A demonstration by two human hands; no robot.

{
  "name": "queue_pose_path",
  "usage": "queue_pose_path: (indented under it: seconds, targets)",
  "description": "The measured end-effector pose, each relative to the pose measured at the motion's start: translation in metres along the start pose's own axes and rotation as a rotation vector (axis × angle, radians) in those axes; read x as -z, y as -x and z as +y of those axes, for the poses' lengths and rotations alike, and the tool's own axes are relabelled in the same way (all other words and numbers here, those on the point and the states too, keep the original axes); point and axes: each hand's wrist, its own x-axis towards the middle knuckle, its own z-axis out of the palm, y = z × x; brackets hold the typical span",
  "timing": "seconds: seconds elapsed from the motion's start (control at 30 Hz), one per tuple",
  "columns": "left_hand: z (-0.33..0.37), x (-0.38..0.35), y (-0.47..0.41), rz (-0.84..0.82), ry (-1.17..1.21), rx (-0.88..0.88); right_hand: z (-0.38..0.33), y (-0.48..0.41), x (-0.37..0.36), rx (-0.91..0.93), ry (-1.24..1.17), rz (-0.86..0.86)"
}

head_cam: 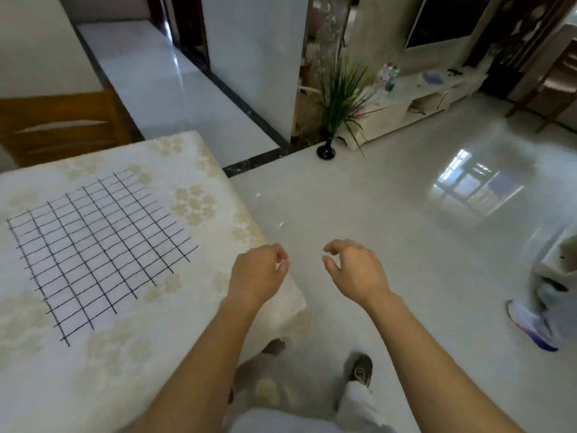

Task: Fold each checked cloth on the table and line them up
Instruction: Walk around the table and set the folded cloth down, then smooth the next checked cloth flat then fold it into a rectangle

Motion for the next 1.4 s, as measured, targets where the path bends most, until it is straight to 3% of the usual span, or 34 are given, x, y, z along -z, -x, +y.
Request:
queue_pose_path:
  seconds: [0.2,0.33,0.6,0.77,1.0,1.4]
  targets:
    - [-0.010,-0.004,-0.032,0.062,-0.110,0.170,0.014,-0.073,-0.033,0.139,0.036,-0.053]
    - [0.008,-0.013,-0.071,0.180,-0.133,0.325,0.040,-0.140,-0.029,0.283,-0.094,-0.067]
    - [0.122,-0.044,-0.199,0.201,-0.179,0.324,0.140,-0.236,0.020,0.370,-0.188,-0.097]
    - [0.141,-0.054,-0.225,0.185,-0.213,0.407,0.167,-0.275,0.025,0.382,-0.172,-0.176]
    - [0.094,-0.055,-0.205,0.167,-0.251,0.652,0.128,-0.303,0.009,0.573,-0.175,-0.253]
    - [-0.008,-0.026,-0.292,0.307,-0.104,0.785,0.017,-0.434,-0.007,0.840,0.044,-0.279]
